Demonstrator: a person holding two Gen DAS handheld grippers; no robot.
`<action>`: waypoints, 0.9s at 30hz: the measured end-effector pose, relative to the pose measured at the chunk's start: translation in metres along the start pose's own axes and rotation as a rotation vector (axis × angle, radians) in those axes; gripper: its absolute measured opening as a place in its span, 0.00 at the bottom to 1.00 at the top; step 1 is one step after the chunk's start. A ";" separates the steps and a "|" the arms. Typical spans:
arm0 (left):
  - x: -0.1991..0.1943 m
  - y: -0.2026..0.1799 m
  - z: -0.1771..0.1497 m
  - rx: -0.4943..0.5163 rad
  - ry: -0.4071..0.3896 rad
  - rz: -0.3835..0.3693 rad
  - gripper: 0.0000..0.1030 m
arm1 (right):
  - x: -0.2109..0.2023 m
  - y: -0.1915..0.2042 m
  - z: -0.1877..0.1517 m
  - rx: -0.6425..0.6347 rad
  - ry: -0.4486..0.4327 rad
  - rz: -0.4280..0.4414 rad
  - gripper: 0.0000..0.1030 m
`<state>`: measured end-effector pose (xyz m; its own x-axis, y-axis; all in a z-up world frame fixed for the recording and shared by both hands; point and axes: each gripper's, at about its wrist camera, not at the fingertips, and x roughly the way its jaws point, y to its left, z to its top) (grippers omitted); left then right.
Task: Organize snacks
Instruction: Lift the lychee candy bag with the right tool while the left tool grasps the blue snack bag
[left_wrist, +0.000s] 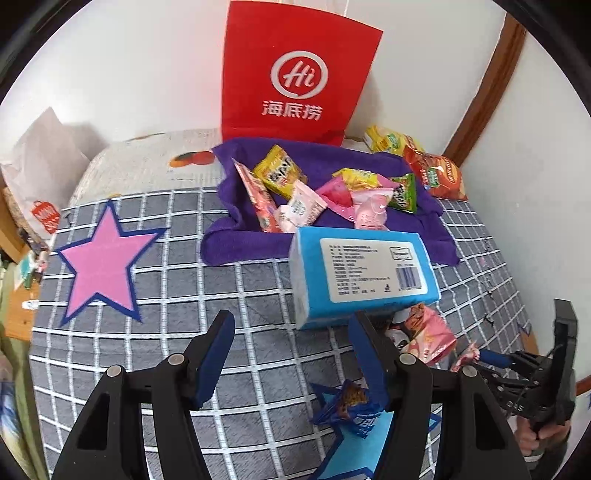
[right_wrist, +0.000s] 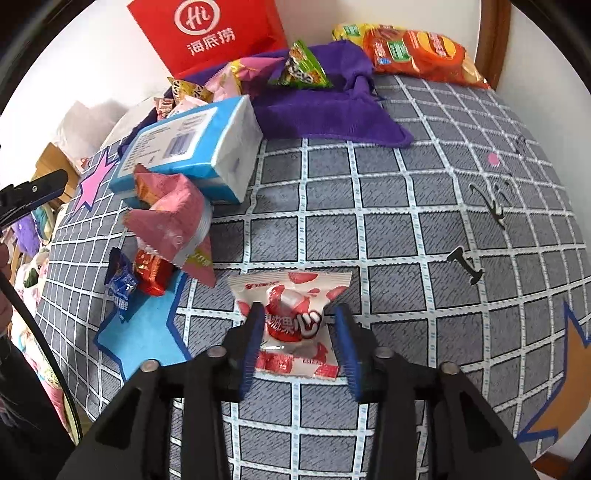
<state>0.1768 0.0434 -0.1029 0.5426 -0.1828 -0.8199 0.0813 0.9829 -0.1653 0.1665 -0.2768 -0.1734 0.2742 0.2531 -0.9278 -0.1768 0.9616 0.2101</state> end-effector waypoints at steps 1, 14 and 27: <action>-0.002 0.001 0.000 -0.003 -0.006 0.003 0.60 | -0.003 0.002 -0.003 -0.008 -0.003 -0.002 0.47; 0.012 -0.008 -0.014 0.000 0.021 -0.032 0.60 | 0.017 0.013 -0.006 -0.031 -0.009 -0.079 0.56; 0.043 -0.023 -0.059 0.082 0.129 -0.100 0.60 | 0.013 0.020 -0.016 -0.044 -0.091 -0.122 0.52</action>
<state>0.1494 0.0119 -0.1670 0.4172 -0.2758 -0.8660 0.2006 0.9573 -0.2083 0.1516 -0.2554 -0.1863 0.3801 0.1453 -0.9134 -0.1776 0.9807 0.0821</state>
